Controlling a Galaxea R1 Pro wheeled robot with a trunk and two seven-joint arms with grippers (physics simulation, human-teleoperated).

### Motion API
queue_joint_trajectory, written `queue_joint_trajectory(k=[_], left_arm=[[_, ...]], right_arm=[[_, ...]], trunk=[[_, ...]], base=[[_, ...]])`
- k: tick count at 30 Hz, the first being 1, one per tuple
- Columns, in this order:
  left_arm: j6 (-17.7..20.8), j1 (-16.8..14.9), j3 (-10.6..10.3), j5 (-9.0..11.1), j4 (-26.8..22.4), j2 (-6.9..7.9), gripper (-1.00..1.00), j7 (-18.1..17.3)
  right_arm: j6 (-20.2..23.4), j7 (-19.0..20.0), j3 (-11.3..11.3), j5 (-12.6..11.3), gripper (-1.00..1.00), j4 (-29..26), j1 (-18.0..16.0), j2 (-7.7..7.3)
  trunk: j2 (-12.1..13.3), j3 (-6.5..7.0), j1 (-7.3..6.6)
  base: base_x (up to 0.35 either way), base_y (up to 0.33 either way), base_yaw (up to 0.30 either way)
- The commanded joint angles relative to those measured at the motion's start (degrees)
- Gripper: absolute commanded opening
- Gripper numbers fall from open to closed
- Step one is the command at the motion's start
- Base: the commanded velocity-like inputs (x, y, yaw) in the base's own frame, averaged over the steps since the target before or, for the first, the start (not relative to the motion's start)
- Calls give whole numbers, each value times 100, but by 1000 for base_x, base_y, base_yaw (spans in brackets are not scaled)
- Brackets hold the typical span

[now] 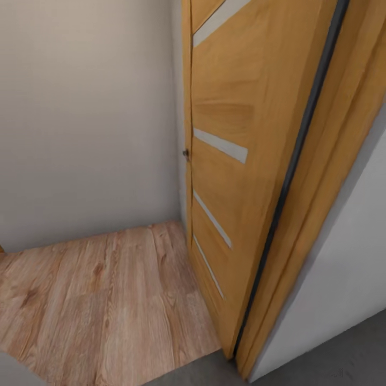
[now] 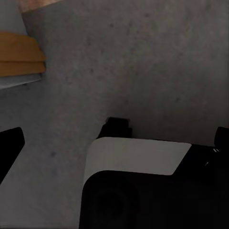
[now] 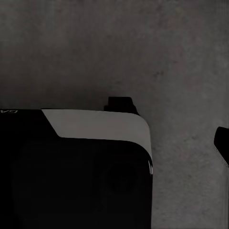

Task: Move the two storage containers from the living room to the garage. In the garage, place one container on the floor and stack the other container on top of it (either order is fine).

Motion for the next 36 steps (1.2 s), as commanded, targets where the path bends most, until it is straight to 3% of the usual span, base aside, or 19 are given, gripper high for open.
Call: queue_joint_trajectory(k=[1,24,36], left_arm=[[17,-3,-23,57,-5,-2,100,16],[16,-3,-23,62,-5,-2,100,15],[16,-3,-23,53,-5,4,100,15]], right_arm=[[-31,-3,44,-46,100,18,-5,5],[-31,-1,44,-46,100,18,-5,5],[-31,-3,44,-46,100,18,-5,5]], trunk=[[-3,-5,0],[-3,-5,0],[-3,-5,0]], base=[[29,0,269],[5,0,267],[279,0,31]])
